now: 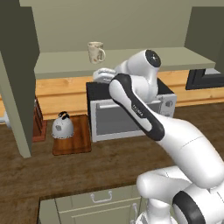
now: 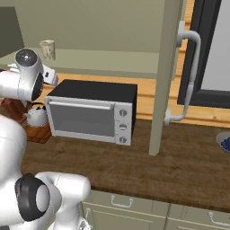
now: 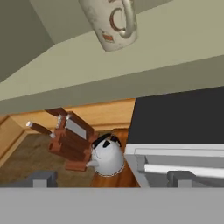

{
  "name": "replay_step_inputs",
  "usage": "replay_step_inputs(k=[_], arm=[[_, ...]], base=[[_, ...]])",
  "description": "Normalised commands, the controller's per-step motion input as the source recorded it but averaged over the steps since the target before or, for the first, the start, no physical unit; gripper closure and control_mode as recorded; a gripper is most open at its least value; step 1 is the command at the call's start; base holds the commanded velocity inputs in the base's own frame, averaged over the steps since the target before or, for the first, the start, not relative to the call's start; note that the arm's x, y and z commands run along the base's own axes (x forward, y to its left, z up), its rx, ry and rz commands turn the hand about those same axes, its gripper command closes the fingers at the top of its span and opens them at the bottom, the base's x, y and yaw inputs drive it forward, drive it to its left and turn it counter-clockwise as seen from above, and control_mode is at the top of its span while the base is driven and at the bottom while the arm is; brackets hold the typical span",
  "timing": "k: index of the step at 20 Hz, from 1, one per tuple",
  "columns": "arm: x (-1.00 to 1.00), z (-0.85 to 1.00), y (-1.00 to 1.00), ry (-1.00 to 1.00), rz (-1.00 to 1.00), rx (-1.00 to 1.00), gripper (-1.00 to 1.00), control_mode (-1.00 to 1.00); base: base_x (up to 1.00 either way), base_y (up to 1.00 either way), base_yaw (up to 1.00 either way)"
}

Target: Pick the kettle from the counter and place it on the tray. Then pick the mug from the cabinet and place it on the tray. Then close the cabinet doors.

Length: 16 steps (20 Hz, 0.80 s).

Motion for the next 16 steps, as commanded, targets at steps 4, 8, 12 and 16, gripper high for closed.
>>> replay_step_inputs(k=[4,8,12,16], arm=[[0.0,0.06,-0.36,0.0,0.04,0.0,-1.0,-1.0],[0.01,0.43,-0.21,0.0,0.15,-0.02,-1.0,-1.0],[0.26,0.55,-0.12,-0.01,0.16,-0.03,-1.0,-1.0],[0.62,0.66,0.0,0.01,0.11,-0.08,-1.0,-1.0]], base=[[0.0,0.0,0.0],[0.0,0.0,0.0],[0.0,0.0,0.0],[0.0,0.0,0.0]])
